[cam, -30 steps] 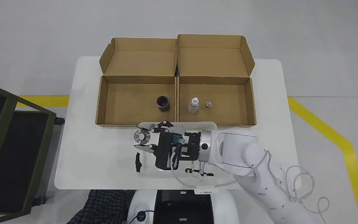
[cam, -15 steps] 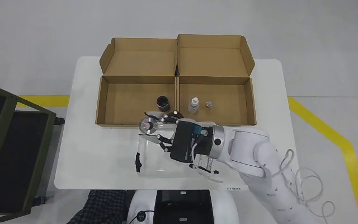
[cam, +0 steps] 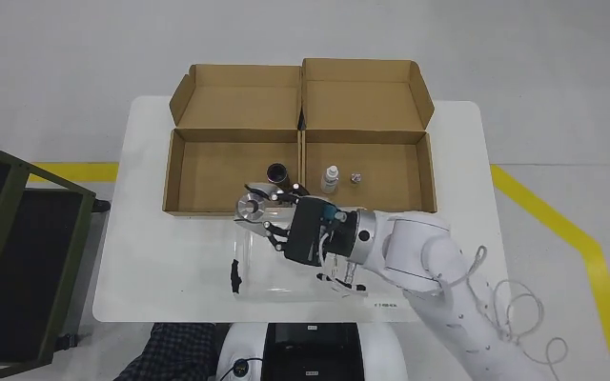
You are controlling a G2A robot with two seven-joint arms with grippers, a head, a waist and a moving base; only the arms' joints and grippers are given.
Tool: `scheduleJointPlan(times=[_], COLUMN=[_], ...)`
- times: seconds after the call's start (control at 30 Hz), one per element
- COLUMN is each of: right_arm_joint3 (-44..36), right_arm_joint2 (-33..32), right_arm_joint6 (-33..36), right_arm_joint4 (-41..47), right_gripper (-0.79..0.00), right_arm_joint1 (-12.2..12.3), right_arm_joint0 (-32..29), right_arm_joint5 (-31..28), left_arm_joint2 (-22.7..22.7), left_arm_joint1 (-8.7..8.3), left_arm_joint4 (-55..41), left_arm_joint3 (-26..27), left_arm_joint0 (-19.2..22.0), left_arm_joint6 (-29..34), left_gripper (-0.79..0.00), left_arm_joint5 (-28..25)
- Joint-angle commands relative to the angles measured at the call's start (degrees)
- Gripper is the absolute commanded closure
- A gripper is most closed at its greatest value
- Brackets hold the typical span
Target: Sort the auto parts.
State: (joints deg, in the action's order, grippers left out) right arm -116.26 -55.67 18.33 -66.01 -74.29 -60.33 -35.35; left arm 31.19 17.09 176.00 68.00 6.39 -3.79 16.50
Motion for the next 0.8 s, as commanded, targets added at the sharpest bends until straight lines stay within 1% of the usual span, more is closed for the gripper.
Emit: scheduleJointPlan(times=[0.0,0.23,0.77], right_arm_joint3=[0.8,5.1,20.3], right_arm_joint2=[1.0,5.4,13.3], right_arm_joint6=[0.4,2.0,4.9], right_arm_joint4=[-0.9,-3.0,-4.0], right_gripper=[0.000,0.000,0.000], right_arm_joint1=[-0.1,-1.1,-4.3], right_arm_joint0=[0.6,3.8,13.9], right_arm_joint5=[0.4,2.2,5.9], left_arm_joint2=[0.0,0.0,0.0], left_arm_joint1=[0.00,0.00,0.00], left_arm_joint4=[0.0,0.0,0.0], left_arm_joint3=[0.0,0.0,0.0], left_arm_joint0=[0.0,0.0,0.0], left_arm_joint6=[0.0,0.0,0.0], left_gripper=[-0.785,-0.785,-0.785], left_arm_joint5=[0.0,0.0,0.0])
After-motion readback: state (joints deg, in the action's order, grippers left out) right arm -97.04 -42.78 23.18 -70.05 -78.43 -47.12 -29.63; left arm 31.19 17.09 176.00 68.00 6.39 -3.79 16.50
